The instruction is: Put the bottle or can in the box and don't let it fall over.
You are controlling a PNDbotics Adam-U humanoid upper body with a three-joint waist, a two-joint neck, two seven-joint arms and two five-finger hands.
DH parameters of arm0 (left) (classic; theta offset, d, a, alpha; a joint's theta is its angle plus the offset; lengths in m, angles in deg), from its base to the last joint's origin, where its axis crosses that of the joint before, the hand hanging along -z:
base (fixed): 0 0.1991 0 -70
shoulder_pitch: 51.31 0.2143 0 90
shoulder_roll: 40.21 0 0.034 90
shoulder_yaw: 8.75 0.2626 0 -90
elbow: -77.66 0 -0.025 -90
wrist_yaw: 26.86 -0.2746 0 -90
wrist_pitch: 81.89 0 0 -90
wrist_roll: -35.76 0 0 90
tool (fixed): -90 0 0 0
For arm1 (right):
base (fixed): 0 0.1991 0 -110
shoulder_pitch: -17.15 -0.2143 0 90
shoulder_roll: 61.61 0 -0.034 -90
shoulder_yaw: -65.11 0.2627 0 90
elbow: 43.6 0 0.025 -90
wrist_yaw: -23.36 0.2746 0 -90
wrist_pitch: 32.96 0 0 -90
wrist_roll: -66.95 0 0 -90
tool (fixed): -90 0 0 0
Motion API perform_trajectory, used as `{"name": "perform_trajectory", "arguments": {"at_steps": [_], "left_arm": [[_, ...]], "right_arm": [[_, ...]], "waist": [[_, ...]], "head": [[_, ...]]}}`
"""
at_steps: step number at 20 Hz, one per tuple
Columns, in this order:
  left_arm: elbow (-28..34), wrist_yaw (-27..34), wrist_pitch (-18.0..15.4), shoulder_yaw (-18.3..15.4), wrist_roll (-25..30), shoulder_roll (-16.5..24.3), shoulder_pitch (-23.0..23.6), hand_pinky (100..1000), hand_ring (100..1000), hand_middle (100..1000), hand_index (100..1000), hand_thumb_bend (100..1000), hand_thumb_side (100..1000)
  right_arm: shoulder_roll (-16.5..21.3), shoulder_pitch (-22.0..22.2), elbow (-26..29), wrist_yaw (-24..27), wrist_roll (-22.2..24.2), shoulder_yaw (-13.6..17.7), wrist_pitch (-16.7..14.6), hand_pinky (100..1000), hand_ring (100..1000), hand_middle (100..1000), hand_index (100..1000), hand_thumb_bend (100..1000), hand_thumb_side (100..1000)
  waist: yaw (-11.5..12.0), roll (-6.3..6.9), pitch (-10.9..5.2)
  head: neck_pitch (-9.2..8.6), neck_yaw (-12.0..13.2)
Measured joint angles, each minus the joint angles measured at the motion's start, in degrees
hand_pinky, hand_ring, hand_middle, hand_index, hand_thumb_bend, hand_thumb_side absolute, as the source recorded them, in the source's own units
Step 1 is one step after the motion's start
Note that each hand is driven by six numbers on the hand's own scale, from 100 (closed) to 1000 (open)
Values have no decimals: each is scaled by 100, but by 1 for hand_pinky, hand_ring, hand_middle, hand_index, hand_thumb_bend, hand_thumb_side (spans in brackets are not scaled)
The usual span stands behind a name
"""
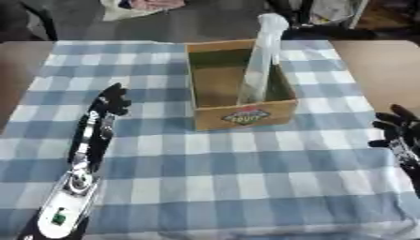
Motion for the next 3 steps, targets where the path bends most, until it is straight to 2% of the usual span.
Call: {"name": "perform_trajectory", "arguments": {"at_steps": [3], "left_arm": [[-56,-7,-65,18,12,-31,6,791,763,804,919,523,921]], "right_arm": [[-1,0,0,0,0,3,0,681,876,850,1000,161,658]], "waist": [[3,-22,1]], "head": [[1,10]]}}
